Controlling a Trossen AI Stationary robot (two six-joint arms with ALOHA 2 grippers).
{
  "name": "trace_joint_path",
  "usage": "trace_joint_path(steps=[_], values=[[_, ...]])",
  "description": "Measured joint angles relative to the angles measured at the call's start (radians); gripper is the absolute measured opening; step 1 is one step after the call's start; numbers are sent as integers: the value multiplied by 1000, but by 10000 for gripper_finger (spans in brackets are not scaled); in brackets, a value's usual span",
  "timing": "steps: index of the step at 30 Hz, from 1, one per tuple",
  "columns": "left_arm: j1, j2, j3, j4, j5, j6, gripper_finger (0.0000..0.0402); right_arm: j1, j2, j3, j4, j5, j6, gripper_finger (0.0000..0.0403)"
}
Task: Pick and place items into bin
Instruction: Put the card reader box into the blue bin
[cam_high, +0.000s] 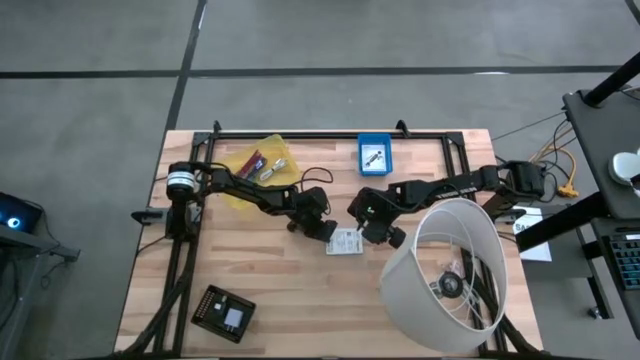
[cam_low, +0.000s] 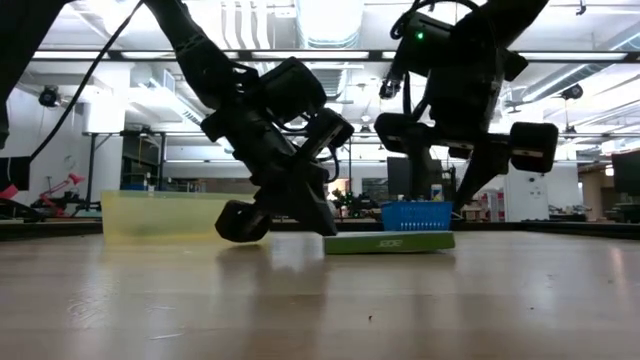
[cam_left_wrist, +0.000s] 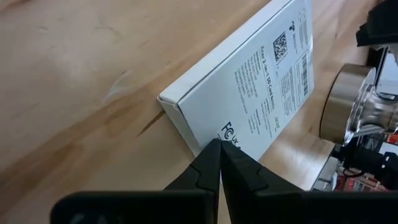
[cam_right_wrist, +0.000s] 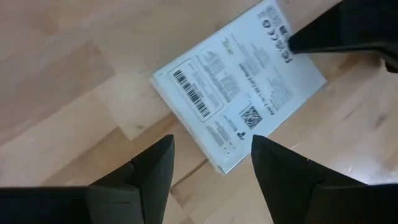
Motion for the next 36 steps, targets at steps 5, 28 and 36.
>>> trace_joint_path(steps=[5, 28, 36], values=[[0, -2, 3, -54, 4, -18, 0, 5, 0, -2, -30, 0, -54, 201], [0, -2, 4, -87, -1, -89, 0, 28, 135, -6, 118, -23, -149, 201], [0, -2, 2, -78, 2, -62, 0, 28, 213, -4, 241, -45, -167, 201]])
